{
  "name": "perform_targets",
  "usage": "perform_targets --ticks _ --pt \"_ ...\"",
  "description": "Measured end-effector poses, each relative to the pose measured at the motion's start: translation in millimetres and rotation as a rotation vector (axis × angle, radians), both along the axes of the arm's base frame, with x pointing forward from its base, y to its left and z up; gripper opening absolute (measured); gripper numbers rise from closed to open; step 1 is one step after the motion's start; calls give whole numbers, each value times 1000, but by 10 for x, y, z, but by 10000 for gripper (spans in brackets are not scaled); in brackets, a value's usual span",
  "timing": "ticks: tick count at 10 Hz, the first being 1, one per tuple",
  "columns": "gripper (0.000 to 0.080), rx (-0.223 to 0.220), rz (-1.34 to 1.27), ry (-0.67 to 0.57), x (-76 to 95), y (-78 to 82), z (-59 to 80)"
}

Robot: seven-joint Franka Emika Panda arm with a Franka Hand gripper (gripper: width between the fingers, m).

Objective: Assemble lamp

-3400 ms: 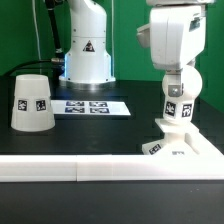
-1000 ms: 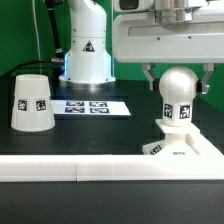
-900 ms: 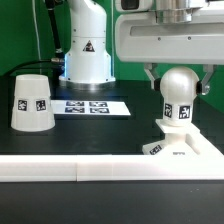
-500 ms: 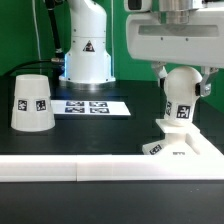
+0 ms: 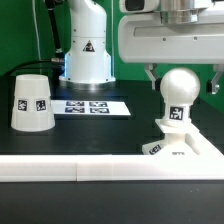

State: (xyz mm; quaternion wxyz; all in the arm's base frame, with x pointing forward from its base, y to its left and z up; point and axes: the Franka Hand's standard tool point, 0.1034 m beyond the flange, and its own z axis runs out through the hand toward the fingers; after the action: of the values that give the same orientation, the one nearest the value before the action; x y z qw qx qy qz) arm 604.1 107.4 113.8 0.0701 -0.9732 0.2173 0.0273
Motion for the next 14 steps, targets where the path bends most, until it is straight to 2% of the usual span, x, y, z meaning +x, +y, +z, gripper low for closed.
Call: perform_targets --ticks 5,7,10,14 --pt "698 6 340 -51 0 -5 -1" --pt "698 -20 636 -93 36 -29 20" --pt "698 -51 941 -150 90 43 48" --pt "698 -51 1243 -186 101 6 44"
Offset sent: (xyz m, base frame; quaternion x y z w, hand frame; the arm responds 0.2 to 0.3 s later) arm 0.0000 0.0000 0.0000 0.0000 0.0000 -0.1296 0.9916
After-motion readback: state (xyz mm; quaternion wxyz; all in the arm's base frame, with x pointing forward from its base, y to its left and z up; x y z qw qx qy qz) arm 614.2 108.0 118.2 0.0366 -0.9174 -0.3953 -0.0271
